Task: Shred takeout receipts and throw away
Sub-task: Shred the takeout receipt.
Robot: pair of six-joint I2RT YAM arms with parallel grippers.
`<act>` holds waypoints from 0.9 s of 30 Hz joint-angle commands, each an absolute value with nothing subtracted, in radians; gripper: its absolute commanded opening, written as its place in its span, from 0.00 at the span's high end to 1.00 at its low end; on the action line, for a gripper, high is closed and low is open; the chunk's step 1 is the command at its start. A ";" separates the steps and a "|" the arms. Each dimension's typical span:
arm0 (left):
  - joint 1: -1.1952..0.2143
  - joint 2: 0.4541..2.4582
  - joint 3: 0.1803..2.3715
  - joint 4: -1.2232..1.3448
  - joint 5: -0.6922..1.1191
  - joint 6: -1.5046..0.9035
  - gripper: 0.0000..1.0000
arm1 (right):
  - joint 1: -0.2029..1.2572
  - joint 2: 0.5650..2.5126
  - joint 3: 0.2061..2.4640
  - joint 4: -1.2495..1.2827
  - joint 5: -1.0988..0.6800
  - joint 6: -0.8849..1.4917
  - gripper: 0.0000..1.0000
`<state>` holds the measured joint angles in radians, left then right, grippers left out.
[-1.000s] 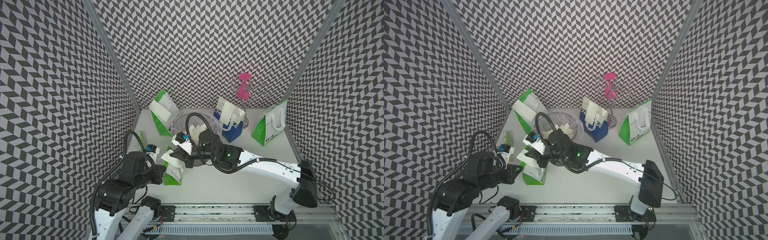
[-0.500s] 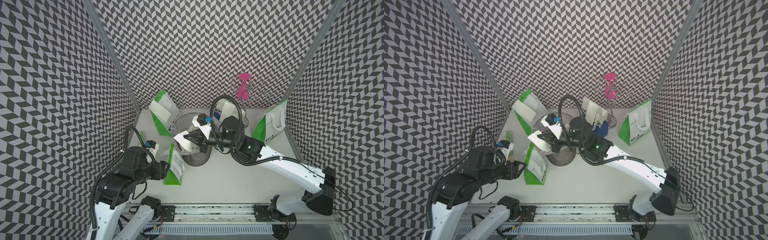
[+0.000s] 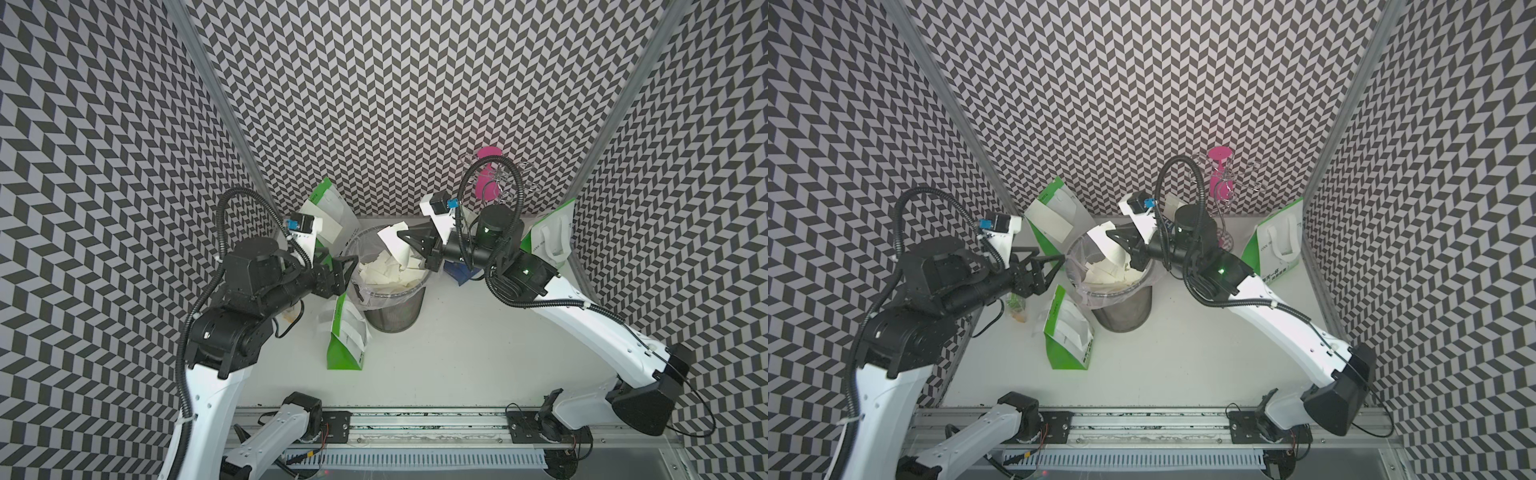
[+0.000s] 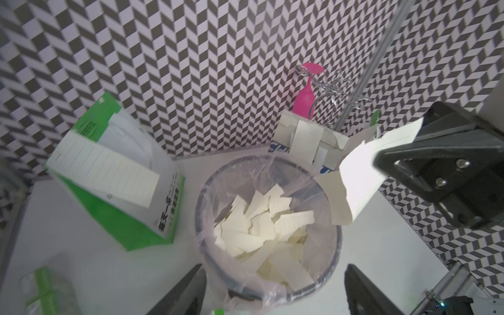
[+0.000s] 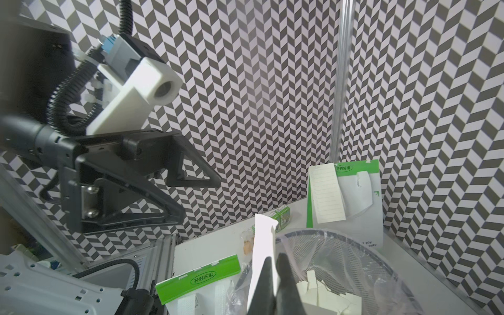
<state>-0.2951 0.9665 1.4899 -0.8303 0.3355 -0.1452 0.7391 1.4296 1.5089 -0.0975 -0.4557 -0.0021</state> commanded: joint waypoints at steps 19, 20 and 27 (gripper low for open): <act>-0.308 1.343 1.586 -0.106 0.957 -0.226 0.52 | 0.591 1.503 1.509 0.215 -0.730 0.251 1.00; -0.308 1.347 1.588 -0.104 0.960 -0.227 0.58 | 0.591 1.507 1.508 0.220 -0.732 0.255 1.00; -0.311 1.365 1.601 -0.125 0.979 -0.228 0.86 | 0.589 1.513 1.488 0.266 -0.728 0.289 1.00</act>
<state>-0.3073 1.3575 1.5726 -0.1417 0.9447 -0.2241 0.5922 1.5127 1.5002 0.1757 -0.7151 0.2569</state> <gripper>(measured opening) 0.153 0.047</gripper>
